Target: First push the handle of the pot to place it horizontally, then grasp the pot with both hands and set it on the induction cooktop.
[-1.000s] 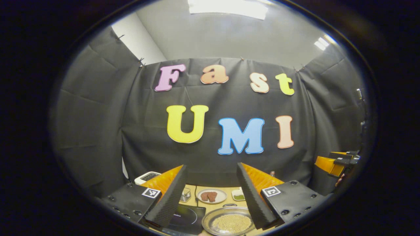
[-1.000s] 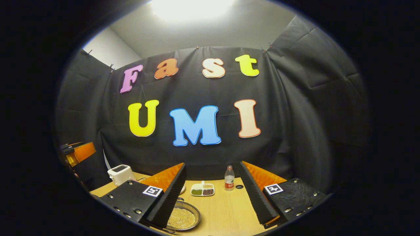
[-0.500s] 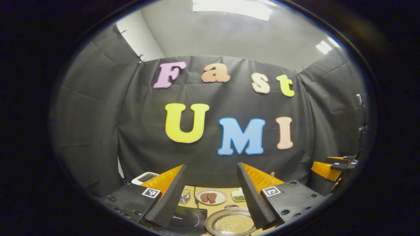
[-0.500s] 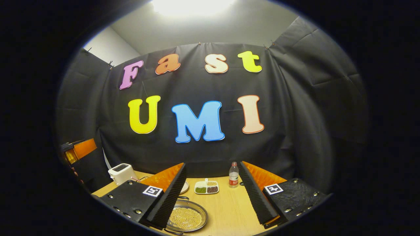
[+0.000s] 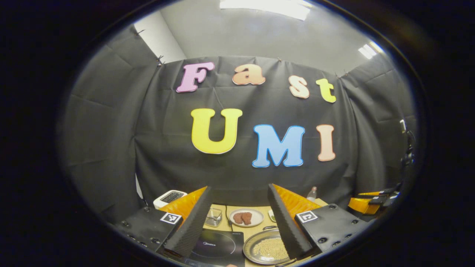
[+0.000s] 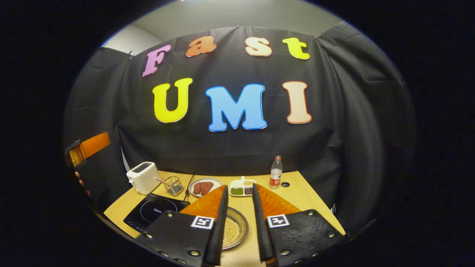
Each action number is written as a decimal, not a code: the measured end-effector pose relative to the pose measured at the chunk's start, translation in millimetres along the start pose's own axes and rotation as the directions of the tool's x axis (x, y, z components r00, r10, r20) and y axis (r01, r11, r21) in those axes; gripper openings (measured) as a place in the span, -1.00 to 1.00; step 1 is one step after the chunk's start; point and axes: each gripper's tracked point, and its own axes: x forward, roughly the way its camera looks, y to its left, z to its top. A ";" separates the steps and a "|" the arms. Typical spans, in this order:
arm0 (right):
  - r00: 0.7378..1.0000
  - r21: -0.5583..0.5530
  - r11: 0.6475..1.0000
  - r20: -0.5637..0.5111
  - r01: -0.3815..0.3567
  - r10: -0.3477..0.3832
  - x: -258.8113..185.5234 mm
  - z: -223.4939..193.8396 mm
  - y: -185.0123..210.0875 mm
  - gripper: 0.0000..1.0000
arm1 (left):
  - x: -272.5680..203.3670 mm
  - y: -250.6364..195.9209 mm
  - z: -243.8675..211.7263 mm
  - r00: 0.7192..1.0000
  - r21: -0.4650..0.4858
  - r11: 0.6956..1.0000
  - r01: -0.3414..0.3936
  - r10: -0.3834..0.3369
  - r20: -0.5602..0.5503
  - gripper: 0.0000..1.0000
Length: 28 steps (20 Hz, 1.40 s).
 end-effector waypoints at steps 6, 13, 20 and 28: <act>0.975 0.028 0.995 -0.198 -0.099 0.103 12.1 -56.8 35.3 -0.88 | 2.6 25.0 -8.2 1.000 -0.007 1.000 -0.022 0.022 -0.012 0.93; 0.882 0.102 0.976 -0.417 -0.193 0.219 10.9 -130.0 74.8 -1.00 | 5.1 52.1 -10.8 0.999 -0.012 0.999 -0.045 0.045 -0.012 0.93; 0.719 0.187 0.952 -0.624 -0.242 0.305 8.1 -203.5 115.3 -1.00 | 14.7 78.4 -21.1 0.998 -0.012 0.998 -0.056 0.056 -0.034 0.97; 0.575 0.262 0.933 -0.736 -0.246 0.358 1.8 -259.3 152.9 -0.99 | 21.5 106.2 -28.2 0.997 0.006 0.998 -0.064 0.064 -0.039 0.93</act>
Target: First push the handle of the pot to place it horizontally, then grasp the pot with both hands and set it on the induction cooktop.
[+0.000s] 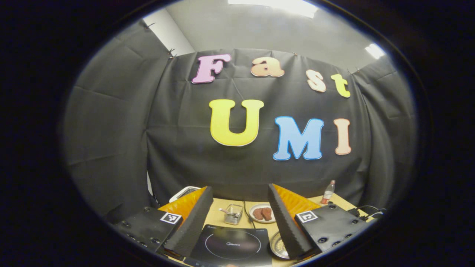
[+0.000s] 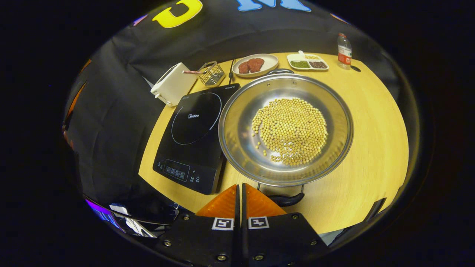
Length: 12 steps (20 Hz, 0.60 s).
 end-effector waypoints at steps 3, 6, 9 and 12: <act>0.999 0.007 0.999 -0.023 0.033 -0.033 16.1 -6.0 -4.5 -0.99 | 4.1 6.3 -2.8 1.000 0.003 1.000 0.008 -0.008 -0.004 0.97; 0.998 0.059 0.997 -0.027 0.058 -0.057 27.8 -6.7 -10.5 -0.99 | 5.2 13.9 0.6 1.000 0.014 1.000 0.014 -0.014 0.000 0.99; 0.998 0.123 0.991 -0.026 0.056 -0.053 37.1 -9.5 -12.4 -0.99 | 2.5 18.4 0.4 1.000 0.025 0.999 0.026 -0.026 0.002 0.94; 0.997 0.159 0.985 -0.023 0.071 -0.068 41.1 -12.3 -17.6 -0.99 | 4.7 22.5 -0.3 0.999 0.022 0.999 0.037 -0.037 0.001 0.99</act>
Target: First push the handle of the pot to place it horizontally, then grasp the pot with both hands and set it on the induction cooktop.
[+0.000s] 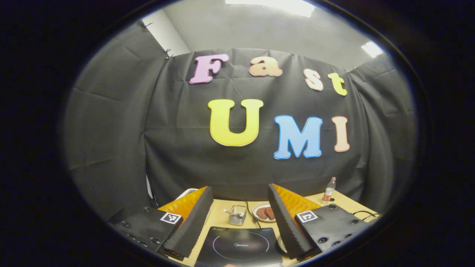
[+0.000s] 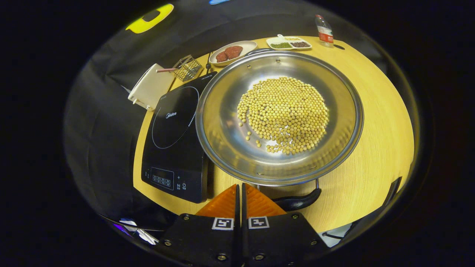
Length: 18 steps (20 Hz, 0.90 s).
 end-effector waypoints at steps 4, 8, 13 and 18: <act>0.999 0.024 0.999 0.010 0.036 -0.037 -2.8 -4.2 -15.3 -0.99 | -0.2 -5.0 1.5 0.999 -0.010 0.999 0.036 -0.036 0.003 0.95; 0.998 0.073 0.996 0.037 0.053 -0.056 -7.6 -3.7 -32.6 -0.99 | 2.1 -22.2 -2.5 0.997 0.002 0.997 0.081 -0.081 0.001 0.99; 0.995 0.122 0.990 0.059 0.069 -0.076 -15.1 -0.9 -55.5 -0.99 | -1.9 -51.8 0.9 0.993 0.018 0.993 0.119 -0.119 0.005 0.93; 0.993 0.122 0.988 0.065 0.092 -0.101 -22.9 4.7 -81.9 -0.99 | -2.2 -76.5 9.4 0.993 0.026 0.993 0.117 -0.117 0.023 0.93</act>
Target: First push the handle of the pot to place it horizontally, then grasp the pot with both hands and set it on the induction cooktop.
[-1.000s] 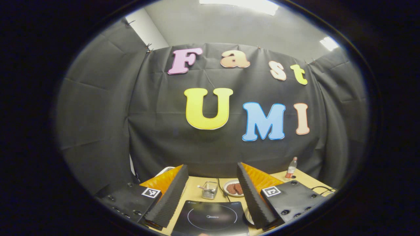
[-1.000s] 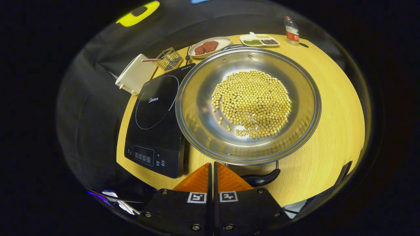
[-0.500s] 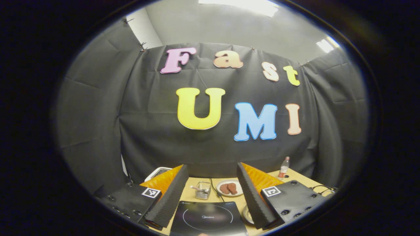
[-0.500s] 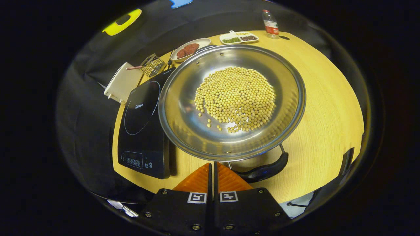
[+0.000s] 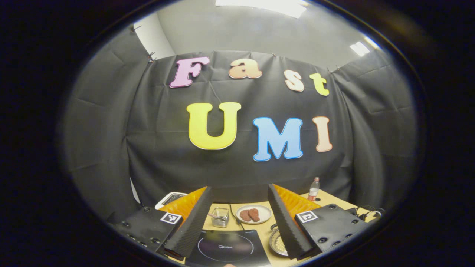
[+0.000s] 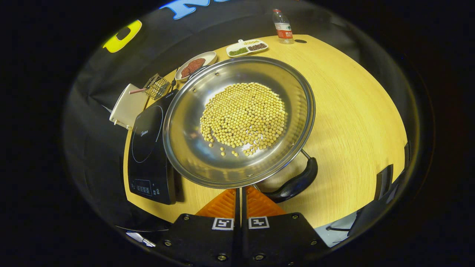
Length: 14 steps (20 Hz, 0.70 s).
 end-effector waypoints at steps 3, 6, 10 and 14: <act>1.000 -0.010 1.000 -0.001 0.012 -0.012 -2.1 3.6 -14.0 -1.00 | 4.4 -15.7 -0.3 1.000 0.004 1.000 -0.004 0.004 -0.003 0.93; 0.999 -0.031 0.999 -0.006 0.035 -0.035 -3.8 8.7 -29.2 -1.00 | 10.3 -33.5 0.3 1.000 0.005 1.000 -0.008 0.008 -0.006 0.93; 0.998 -0.084 0.994 -0.002 0.070 -0.070 -8.4 15.4 -48.9 -0.99 | 15.0 -53.9 -4.9 1.000 -0.003 1.000 -0.017 0.017 -0.016 0.93; 0.997 -0.097 0.992 -0.004 0.079 -0.079 -9.9 24.7 -65.8 -0.99 | 12.4 -80.2 -5.8 1.000 0.027 1.000 0.005 -0.006 0.014 0.93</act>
